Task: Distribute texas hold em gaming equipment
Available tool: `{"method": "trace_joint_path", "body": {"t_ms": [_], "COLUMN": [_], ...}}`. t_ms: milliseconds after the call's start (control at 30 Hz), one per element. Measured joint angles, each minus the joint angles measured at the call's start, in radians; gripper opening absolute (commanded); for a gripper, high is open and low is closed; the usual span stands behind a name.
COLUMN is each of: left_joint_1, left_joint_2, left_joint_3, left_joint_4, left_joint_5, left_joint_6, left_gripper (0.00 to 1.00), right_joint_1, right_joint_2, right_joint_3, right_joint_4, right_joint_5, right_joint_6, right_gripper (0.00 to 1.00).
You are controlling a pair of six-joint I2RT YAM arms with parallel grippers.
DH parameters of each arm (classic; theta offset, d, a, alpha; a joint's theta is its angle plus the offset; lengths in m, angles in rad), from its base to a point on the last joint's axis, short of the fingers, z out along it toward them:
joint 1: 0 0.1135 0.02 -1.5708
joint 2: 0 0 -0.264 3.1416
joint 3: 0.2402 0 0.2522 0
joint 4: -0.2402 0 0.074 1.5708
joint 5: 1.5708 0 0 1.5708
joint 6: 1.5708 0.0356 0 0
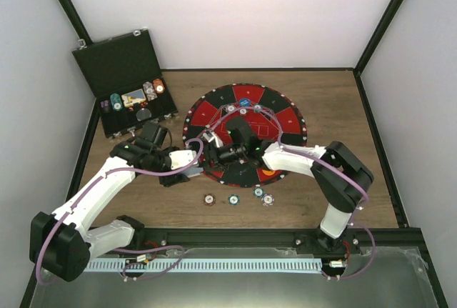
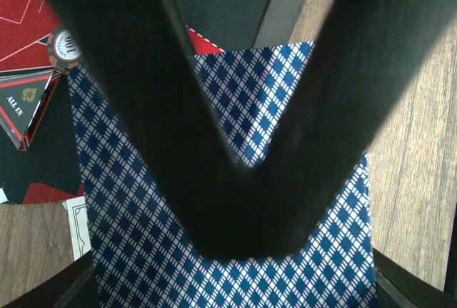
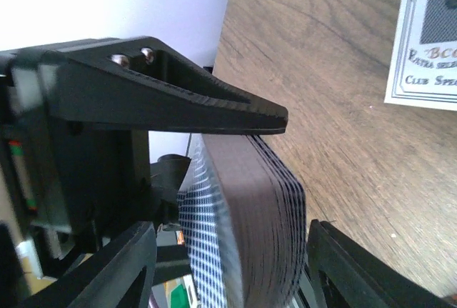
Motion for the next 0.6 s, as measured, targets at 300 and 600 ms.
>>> {"method": "trace_joint_path", "body": {"t_ms": [300, 600], "left_joint_1": [0.002, 0.002], "left_joint_2": [0.0, 0.0], "left_joint_3": [0.0, 0.0], "left_joint_4": [-0.008, -0.013], "left_joint_5": [-0.006, -0.002], "left_joint_6": [0.0, 0.002], "left_gripper": [0.13, 0.13], "right_joint_1": [0.034, 0.019], "right_joint_2": [0.125, 0.125], "right_joint_3": [0.064, 0.043], "right_joint_4": [0.019, 0.063], "right_joint_5": [-0.009, -0.002], "right_joint_6": [0.018, 0.034], "right_gripper": [0.58, 0.51]}}
